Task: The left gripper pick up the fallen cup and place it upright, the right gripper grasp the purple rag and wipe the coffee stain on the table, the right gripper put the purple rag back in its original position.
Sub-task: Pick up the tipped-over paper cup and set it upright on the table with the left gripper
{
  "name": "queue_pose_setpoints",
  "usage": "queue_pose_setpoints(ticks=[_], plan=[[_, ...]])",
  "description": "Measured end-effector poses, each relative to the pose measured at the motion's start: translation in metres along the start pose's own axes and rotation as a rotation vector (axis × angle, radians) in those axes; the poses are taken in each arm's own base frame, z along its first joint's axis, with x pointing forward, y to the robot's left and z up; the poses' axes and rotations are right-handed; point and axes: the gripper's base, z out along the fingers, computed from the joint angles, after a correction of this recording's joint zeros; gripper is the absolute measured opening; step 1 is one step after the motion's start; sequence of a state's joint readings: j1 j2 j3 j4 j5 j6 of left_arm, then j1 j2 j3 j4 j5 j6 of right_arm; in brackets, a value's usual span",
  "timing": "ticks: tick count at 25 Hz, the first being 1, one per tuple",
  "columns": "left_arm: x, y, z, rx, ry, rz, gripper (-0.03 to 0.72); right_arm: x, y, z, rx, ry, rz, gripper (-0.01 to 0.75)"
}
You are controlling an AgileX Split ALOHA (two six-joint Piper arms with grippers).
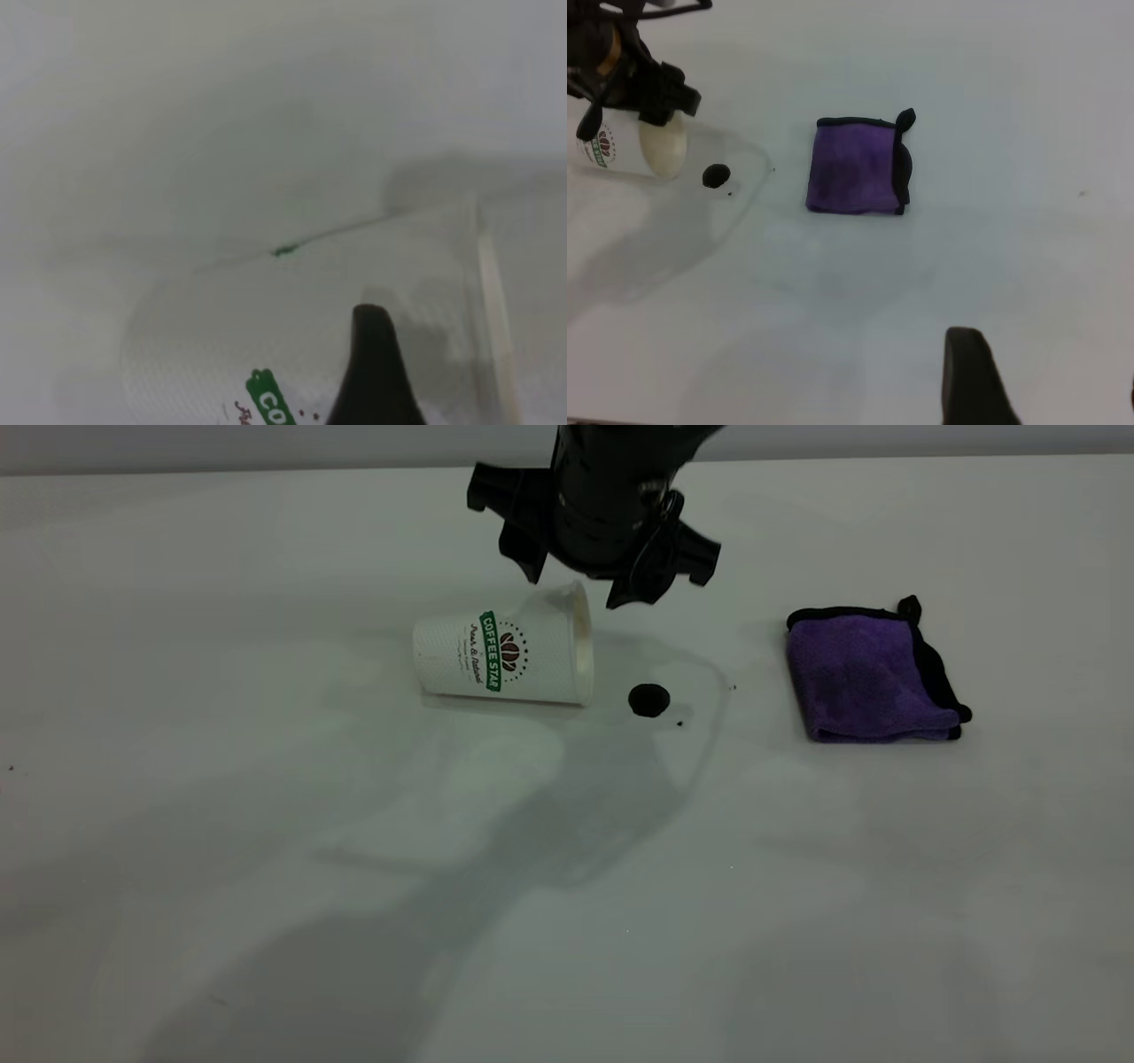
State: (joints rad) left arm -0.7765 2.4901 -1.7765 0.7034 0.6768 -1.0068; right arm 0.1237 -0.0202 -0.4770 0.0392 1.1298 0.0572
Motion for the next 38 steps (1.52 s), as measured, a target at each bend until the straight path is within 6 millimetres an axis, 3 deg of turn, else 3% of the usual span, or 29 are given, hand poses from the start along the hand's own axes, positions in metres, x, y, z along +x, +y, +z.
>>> queue_pose_setpoints(ticks=[24, 26, 32, 38], plan=[[0.015, 0.004, 0.022, -0.127, 0.035, 0.032, 0.525, 0.0, 0.0, 0.0, 0.0, 0.0, 0.0, 0.466], [0.015, 0.005, 0.022, -0.137, 0.033, 0.038, 0.477, 0.0, 0.0, 0.0, 0.0, 0.0, 0.0, 0.466], [0.012, 0.009, 0.018, -0.19, 0.026, 0.064, 0.2, 0.0, 0.0, 0.0, 0.0, 0.0, 0.0, 0.466], [0.002, 0.022, -0.003, -0.24, 0.065, 0.146, 0.037, 0.0, 0.0, 0.0, 0.0, 0.0, 0.0, 0.466]])
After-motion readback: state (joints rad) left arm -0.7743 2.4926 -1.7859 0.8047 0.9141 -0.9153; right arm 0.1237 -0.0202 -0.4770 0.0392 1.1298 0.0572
